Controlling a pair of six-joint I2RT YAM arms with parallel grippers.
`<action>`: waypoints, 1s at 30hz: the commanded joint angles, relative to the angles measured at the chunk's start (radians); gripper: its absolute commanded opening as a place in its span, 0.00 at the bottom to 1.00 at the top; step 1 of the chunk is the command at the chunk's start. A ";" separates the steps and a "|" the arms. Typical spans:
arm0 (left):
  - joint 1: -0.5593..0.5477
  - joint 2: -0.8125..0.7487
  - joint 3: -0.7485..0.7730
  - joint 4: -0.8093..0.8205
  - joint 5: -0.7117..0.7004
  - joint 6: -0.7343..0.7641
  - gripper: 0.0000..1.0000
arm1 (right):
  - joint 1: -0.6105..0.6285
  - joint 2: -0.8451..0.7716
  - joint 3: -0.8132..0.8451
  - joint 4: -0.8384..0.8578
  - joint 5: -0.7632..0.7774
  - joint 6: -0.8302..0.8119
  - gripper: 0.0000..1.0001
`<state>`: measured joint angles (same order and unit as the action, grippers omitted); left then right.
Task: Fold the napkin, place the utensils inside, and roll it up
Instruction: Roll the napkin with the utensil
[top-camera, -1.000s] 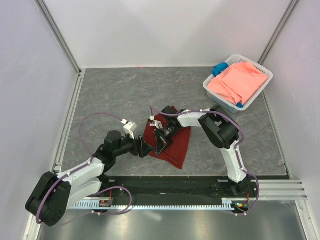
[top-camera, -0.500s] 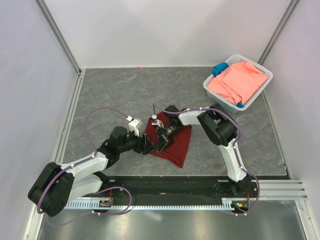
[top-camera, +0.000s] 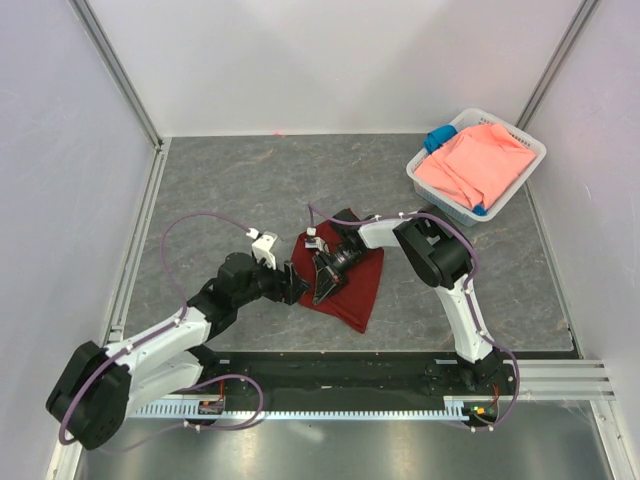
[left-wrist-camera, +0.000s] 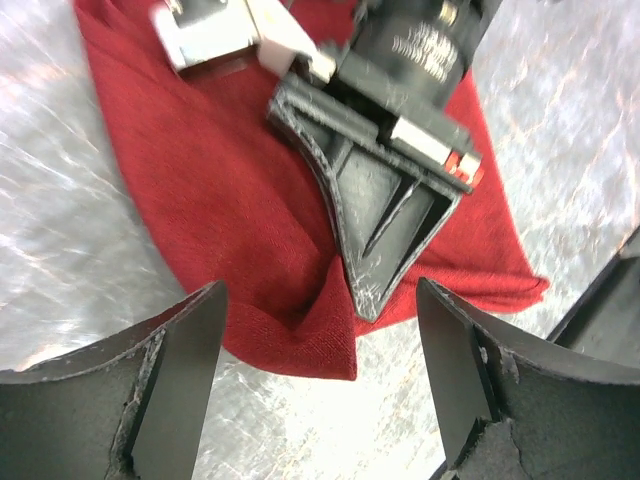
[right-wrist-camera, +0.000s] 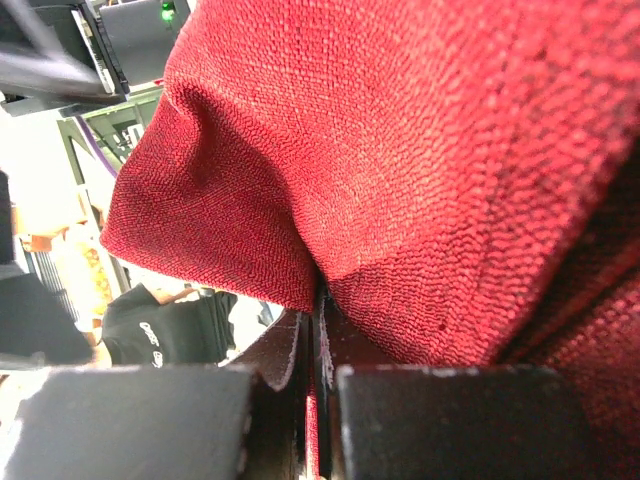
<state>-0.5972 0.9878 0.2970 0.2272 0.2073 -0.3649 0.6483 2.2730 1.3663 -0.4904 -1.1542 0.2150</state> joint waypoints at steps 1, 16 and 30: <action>-0.010 -0.083 -0.013 -0.020 -0.085 0.041 0.83 | -0.013 0.028 0.010 0.018 0.028 -0.037 0.00; -0.049 0.008 0.053 -0.126 -0.146 0.004 0.70 | -0.016 0.033 0.011 0.019 0.034 -0.034 0.00; -0.049 0.120 0.123 -0.173 -0.230 -0.005 0.27 | -0.016 -0.003 0.004 0.009 0.063 -0.037 0.00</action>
<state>-0.6418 1.0801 0.3737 0.0643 0.0246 -0.3687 0.6418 2.2734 1.3663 -0.4908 -1.1542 0.2134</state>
